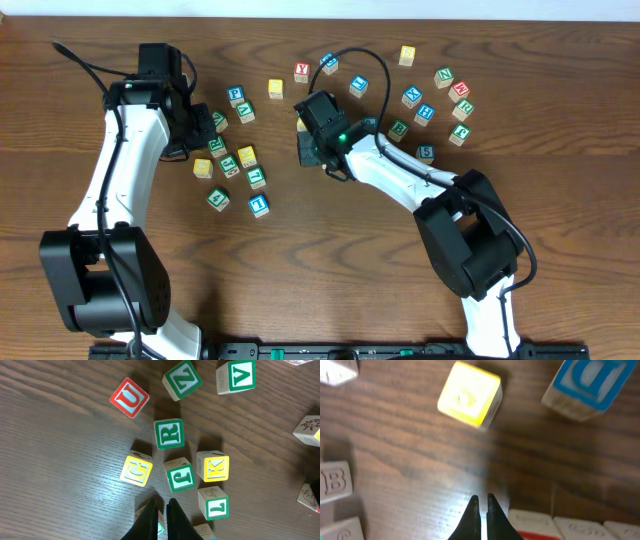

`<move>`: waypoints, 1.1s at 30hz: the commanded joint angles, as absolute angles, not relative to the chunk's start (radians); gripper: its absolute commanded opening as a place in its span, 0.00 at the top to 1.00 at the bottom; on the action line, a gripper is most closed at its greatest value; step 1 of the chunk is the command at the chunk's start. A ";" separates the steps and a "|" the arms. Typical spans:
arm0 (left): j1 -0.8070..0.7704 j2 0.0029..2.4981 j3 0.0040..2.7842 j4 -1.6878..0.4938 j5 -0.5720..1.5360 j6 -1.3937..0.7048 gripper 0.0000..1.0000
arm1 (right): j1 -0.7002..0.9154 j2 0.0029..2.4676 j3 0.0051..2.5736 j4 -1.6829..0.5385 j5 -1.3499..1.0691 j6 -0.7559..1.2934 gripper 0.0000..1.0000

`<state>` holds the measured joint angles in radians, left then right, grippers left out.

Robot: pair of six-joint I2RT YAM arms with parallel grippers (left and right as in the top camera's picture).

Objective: Spell out AI2

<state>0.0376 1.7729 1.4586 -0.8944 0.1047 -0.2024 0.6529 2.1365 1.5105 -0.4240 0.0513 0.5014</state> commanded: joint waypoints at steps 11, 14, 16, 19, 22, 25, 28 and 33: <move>0.041 1.779 1.469 -0.900 0.093 -0.196 0.92 | 0.654 2.147 1.530 -0.450 0.065 0.487 0.99; 0.041 1.779 1.469 -0.900 0.092 -0.196 0.92 | 0.654 2.147 1.530 -0.457 0.084 0.501 0.99; 0.041 1.779 1.469 -0.900 0.092 -0.196 0.92 | 0.654 2.147 1.530 -0.457 0.084 0.501 0.99; 0.041 1.779 1.469 -0.900 0.092 -0.196 0.92 | 0.654 2.147 1.530 -0.457 0.085 0.501 0.99; 0.041 1.779 1.469 -0.901 0.093 -0.196 0.92 | 0.654 2.147 1.530 -0.457 0.094 0.502 0.99; 0.041 1.779 1.469 -0.900 0.092 -0.196 0.92 | 0.654 2.147 1.530 -0.457 0.107 0.520 0.99; 0.041 1.779 1.469 -0.900 0.092 -0.196 0.92 | 0.654 2.147 1.530 -0.456 0.107 0.520 0.99; 0.041 1.779 1.469 -0.901 0.092 -0.196 0.92 | 0.654 2.147 1.530 -0.453 0.107 0.519 0.99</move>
<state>0.0376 1.7729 1.4586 -0.8944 0.1051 -0.2024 0.6529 2.1365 1.5105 -0.4530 0.0864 0.5079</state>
